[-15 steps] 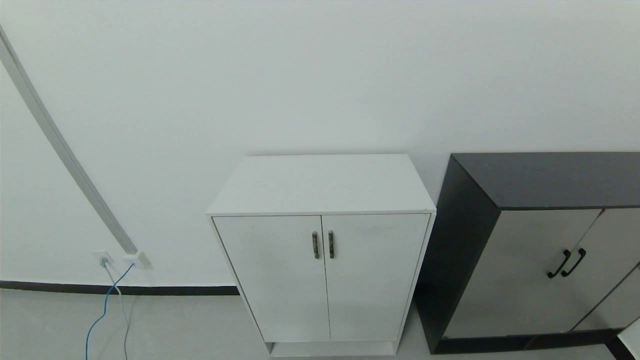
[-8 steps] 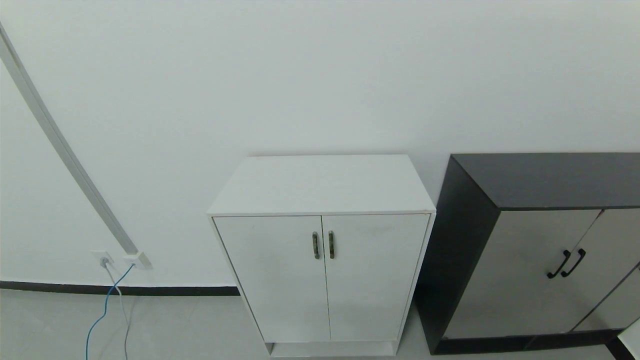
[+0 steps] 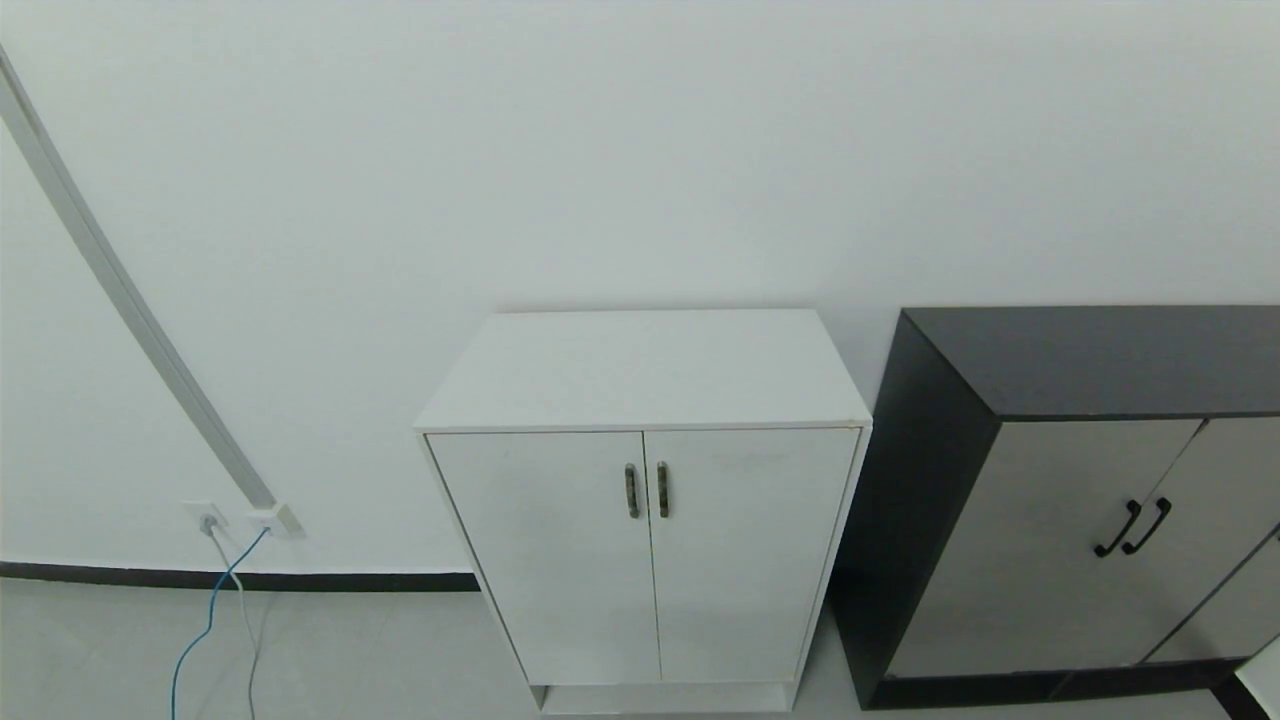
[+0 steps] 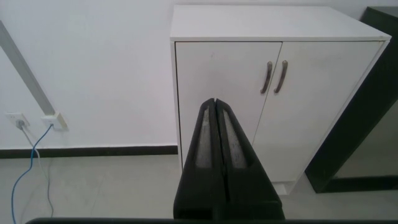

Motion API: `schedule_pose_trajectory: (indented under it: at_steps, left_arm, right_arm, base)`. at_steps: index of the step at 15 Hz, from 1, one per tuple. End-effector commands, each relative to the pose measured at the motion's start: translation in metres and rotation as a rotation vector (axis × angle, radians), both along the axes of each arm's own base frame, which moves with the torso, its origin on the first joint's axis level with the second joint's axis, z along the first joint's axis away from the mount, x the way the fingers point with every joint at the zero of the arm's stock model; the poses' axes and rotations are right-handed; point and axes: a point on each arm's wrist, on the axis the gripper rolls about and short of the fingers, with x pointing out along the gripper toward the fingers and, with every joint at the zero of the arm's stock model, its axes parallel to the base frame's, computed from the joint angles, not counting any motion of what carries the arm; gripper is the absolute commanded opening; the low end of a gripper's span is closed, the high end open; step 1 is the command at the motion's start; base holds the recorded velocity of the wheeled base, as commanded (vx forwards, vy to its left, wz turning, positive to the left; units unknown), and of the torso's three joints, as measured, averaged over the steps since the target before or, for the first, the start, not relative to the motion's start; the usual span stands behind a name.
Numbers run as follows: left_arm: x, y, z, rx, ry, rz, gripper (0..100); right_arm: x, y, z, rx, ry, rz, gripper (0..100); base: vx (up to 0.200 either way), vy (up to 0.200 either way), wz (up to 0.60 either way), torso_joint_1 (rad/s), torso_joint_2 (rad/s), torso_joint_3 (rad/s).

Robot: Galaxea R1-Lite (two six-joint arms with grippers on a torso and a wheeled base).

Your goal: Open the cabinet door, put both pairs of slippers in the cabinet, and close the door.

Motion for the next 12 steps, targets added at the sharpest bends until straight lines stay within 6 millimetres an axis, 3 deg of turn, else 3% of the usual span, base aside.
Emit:
schedule_pose_trajectory:
  at_steps: [1, 7, 12]
  left_arm:
    - [0.0001, 0.0000, 0.0000, -0.001, 0.001, 0.001, 0]
    - [0.0001, 0.0000, 0.0000, -0.001, 0.001, 0.001, 0]
    - [0.0001, 0.0000, 0.0000, 0.001, 0.001, 0.001, 0]
  right_arm:
    - [-0.0051, 0.0007, -0.0011, 0.002, -0.065, -0.059, 0]
    - [-0.0088, 0.0008, -0.0018, 0.098, -0.120, -0.085, 0]
    - [-0.0088, 0.0009, -0.0018, 0.078, -0.120, -0.084, 0]
  base:
    - [0.000, 0.000, 0.00, 0.000, 0.00, 0.000]
    - [0.000, 0.000, 0.00, 0.000, 0.00, 0.000]
    - [0.000, 0.000, 0.00, 0.000, 0.00, 0.000]
